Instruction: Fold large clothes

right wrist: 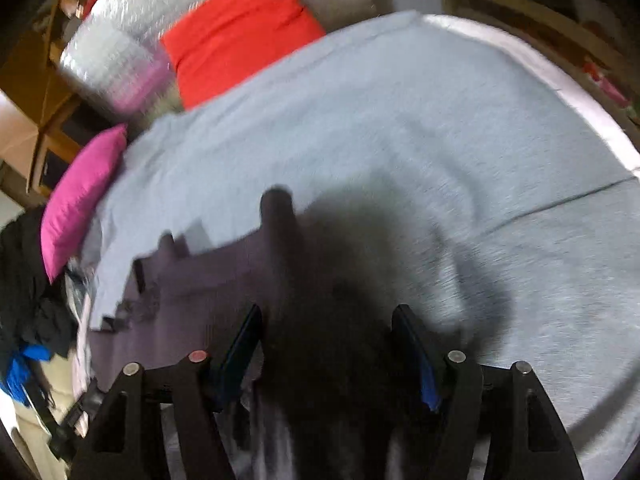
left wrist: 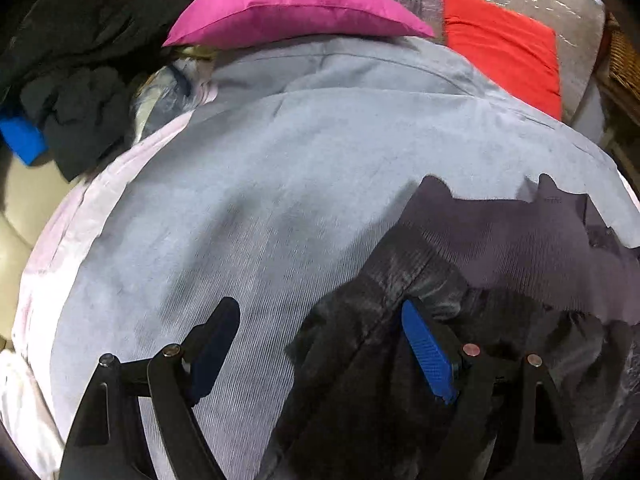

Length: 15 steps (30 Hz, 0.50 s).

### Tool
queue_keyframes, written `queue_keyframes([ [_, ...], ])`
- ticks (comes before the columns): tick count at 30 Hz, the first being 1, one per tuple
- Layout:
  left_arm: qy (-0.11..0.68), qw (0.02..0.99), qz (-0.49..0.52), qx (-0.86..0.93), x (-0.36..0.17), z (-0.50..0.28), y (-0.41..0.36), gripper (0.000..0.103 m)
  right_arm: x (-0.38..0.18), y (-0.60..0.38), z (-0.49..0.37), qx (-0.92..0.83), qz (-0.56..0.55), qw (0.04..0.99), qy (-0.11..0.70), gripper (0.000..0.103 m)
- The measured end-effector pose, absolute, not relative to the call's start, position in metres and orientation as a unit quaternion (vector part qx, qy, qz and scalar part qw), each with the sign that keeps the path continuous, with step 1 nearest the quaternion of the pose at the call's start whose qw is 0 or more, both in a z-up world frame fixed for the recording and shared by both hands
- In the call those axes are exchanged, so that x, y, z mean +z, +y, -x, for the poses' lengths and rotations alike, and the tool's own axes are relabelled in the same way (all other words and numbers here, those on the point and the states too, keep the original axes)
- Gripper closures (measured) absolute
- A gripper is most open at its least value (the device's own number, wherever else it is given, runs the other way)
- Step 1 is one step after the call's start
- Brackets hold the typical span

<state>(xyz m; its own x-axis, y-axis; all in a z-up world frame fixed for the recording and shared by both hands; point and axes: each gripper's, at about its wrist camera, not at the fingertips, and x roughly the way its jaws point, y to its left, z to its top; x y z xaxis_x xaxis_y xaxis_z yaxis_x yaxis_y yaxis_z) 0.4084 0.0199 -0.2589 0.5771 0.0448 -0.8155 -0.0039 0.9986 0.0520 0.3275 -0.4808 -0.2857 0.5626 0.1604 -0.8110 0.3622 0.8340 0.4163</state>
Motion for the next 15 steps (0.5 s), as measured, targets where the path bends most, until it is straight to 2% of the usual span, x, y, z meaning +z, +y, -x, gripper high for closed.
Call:
queue_keyframes([
  [1, 0.461, 0.887, -0.029, 0.015, -0.263, -0.413, 0.018, 0.018, -0.284, -0.476, -0.329, -0.067, -0.267, 0.843, 0.462, 0.058],
  [3, 0.464, 0.885, -0.036, 0.012, -0.269, -0.421, 0.013, 0.018, -0.271, -0.466, -0.329, -0.082, -0.228, 0.866, 0.437, 0.075],
  [4, 0.461, 0.886, -0.039, 0.009, -0.269, -0.424, 0.011, 0.018, -0.266, -0.463, -0.329, -0.085, -0.219, 0.873, 0.428, 0.078],
  [8, 0.457, 0.888, -0.056, 0.008, -0.265, -0.429, 0.003, 0.018, -0.263, -0.453, -0.330, -0.123, -0.169, 0.884, 0.418, 0.079],
  [11, 0.452, 0.890, -0.062, 0.008, -0.253, -0.418, 0.005, 0.018, -0.289, -0.467, -0.333, -0.114, -0.213, 0.862, 0.446, 0.079],
  [14, 0.429, 0.900, -0.076, -0.001, -0.229, -0.398, 0.012, 0.018, -0.270, -0.475, -0.316, -0.082, -0.255, 0.868, 0.417, 0.073],
  [15, 0.418, 0.905, -0.081, -0.002, -0.222, -0.391, 0.015, 0.017, -0.261, -0.477, -0.307, -0.064, -0.272, 0.870, 0.407, 0.062],
])
